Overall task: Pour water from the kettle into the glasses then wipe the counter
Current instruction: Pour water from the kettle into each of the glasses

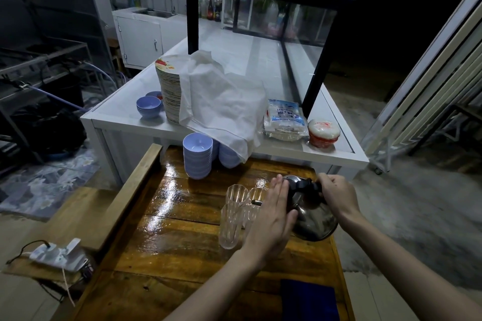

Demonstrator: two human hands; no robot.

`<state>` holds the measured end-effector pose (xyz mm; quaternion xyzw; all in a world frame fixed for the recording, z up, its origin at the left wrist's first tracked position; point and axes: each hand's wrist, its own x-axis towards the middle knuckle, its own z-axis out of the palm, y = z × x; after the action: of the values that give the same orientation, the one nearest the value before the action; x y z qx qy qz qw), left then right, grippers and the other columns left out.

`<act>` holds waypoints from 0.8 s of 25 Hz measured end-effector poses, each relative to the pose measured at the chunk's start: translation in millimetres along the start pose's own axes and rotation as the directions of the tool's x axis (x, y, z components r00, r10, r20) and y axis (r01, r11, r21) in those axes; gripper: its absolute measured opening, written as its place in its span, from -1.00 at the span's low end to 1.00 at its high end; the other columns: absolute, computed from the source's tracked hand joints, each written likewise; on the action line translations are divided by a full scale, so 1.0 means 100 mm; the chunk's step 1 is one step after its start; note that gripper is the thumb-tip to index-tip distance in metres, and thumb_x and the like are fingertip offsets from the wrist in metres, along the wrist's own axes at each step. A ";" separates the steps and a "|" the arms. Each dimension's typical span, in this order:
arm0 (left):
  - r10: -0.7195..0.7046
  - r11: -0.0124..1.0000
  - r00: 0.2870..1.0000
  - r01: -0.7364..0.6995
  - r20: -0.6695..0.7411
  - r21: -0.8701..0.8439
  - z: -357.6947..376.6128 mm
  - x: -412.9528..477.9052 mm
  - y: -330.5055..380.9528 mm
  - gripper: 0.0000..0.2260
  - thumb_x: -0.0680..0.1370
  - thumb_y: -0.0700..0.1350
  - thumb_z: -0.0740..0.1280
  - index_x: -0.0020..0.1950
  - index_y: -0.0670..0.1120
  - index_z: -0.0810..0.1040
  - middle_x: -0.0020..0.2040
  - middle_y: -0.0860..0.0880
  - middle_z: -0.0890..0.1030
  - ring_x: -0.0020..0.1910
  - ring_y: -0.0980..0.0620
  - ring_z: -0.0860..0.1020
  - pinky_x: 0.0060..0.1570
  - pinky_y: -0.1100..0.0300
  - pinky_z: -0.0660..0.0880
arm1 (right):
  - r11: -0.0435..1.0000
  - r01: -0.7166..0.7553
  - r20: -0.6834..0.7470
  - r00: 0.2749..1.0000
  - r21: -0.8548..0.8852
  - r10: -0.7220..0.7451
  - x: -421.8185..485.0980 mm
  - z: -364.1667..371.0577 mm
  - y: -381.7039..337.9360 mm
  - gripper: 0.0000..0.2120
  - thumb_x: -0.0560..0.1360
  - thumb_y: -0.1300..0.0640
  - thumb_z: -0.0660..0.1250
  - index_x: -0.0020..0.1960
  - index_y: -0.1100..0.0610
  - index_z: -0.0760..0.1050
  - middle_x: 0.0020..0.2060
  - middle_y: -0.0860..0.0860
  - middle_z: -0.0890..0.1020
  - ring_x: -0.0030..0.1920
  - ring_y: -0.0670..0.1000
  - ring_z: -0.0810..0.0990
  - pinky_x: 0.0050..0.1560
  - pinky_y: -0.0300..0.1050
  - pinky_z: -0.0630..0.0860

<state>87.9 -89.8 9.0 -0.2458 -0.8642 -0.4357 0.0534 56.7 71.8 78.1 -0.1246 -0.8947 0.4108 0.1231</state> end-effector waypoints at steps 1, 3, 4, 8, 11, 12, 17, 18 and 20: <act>-0.002 1.000 1.000 0.002 -0.002 -0.012 -0.01 -0.01 0.00 -0.45 0.67 0.03 0.04 0.59 -0.04 -0.14 0.58 0.09 -0.23 0.52 0.25 -0.29 0.50 0.25 -0.21 | 1.000 0.004 -0.003 1.000 -0.015 -0.004 -0.01 0.00 -0.03 -0.64 0.45 0.03 0.17 -0.49 0.12 0.33 -0.53 0.08 0.39 -0.45 0.06 0.34 -0.40 -0.08 0.21; -0.003 1.000 1.000 0.003 -0.001 -0.023 -0.02 -0.02 -0.02 -0.45 0.67 0.04 0.03 0.58 -0.03 -0.16 0.57 0.09 -0.25 0.51 0.25 -0.31 0.50 0.26 -0.22 | 0.999 0.008 -0.013 1.000 -0.054 -0.008 -0.03 0.01 -0.07 -0.65 0.42 0.01 0.16 -0.51 0.11 0.29 -0.55 0.07 0.38 -0.47 0.04 0.32 -0.39 -0.07 0.21; -0.006 1.000 1.000 0.007 0.005 -0.023 -0.02 -0.03 -0.03 -0.45 0.67 0.05 0.02 0.58 -0.02 -0.18 0.57 0.09 -0.27 0.51 0.25 -0.31 0.49 0.27 -0.23 | 0.997 0.016 -0.017 1.000 -0.071 -0.017 -0.03 0.01 -0.10 -0.64 0.41 0.01 0.16 -0.52 0.10 0.27 -0.55 0.06 0.38 -0.48 0.03 0.32 -0.40 -0.07 0.21; -0.013 0.999 1.000 0.014 0.019 -0.031 -0.03 -0.06 -0.06 -0.45 0.67 0.06 0.00 0.56 0.01 -0.22 0.56 0.10 -0.29 0.51 0.26 -0.31 0.47 0.30 -0.23 | 0.991 0.068 -0.001 0.998 -0.117 -0.068 -0.04 0.01 -0.17 -0.53 0.49 0.11 0.21 -0.58 0.06 0.23 -0.61 -0.01 0.34 -0.52 -0.01 0.28 -0.42 -0.12 0.19; -0.007 0.999 1.000 0.008 0.018 -0.047 -0.05 -0.08 -0.08 -0.46 0.67 0.05 0.01 0.55 0.04 -0.22 0.57 0.11 -0.27 0.51 0.26 -0.30 0.47 0.32 -0.22 | 0.985 0.098 0.003 0.995 -0.143 -0.099 -0.07 0.01 -0.20 -0.53 0.50 0.12 0.22 -0.58 0.06 0.26 -0.61 -0.01 0.34 -0.52 -0.01 0.28 -0.42 -0.13 0.20; -0.008 0.998 1.000 0.008 0.016 -0.054 -0.05 -0.09 -0.08 -0.46 0.68 0.05 0.01 0.56 0.04 -0.22 0.57 0.11 -0.27 0.51 0.27 -0.30 0.47 0.31 -0.22 | 0.983 0.105 -0.002 0.994 -0.151 -0.106 -0.08 0.01 -0.21 -0.53 0.50 0.12 0.22 -0.58 0.06 0.26 -0.60 -0.01 0.34 -0.52 -0.01 0.28 -0.42 -0.13 0.21; -0.018 0.997 1.000 0.018 -0.001 -0.082 -0.06 -0.11 -0.08 -0.45 0.68 0.04 0.02 0.58 0.00 -0.19 0.57 0.10 -0.26 0.52 0.26 -0.28 0.48 0.30 -0.20 | 0.972 0.129 -0.002 0.991 -0.198 -0.132 -0.09 0.01 -0.30 -0.51 0.50 0.13 0.22 -0.59 0.05 0.24 -0.61 -0.02 0.32 -0.52 -0.01 0.28 -0.43 -0.11 0.23; -0.018 0.996 1.000 0.018 0.000 -0.090 -0.06 -0.11 -0.08 -0.45 0.68 0.04 0.02 0.58 0.00 -0.19 0.58 0.10 -0.25 0.52 0.26 -0.28 0.49 0.28 -0.19 | 0.971 0.129 0.000 0.991 -0.203 -0.132 -0.09 0.01 -0.32 -0.51 0.50 0.13 0.22 -0.59 0.05 0.24 -0.61 -0.02 0.32 -0.52 0.00 0.28 -0.42 -0.11 0.24; -0.015 0.995 1.000 0.014 -0.006 -0.096 -0.07 -0.11 -0.07 -0.46 0.68 0.04 0.01 0.57 0.00 -0.19 0.58 0.10 -0.25 0.52 0.26 -0.28 0.51 0.24 -0.18 | 0.969 0.132 0.002 0.991 -0.210 -0.135 -0.08 0.01 -0.34 -0.51 0.50 0.12 0.22 -0.59 0.06 0.24 -0.61 -0.02 0.32 -0.53 0.00 0.28 -0.41 -0.11 0.25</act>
<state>92.9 -103.1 5.0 -0.2402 -0.8440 -0.4777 0.0415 59.5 47.6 102.4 -0.0790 -0.9387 0.3040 0.1420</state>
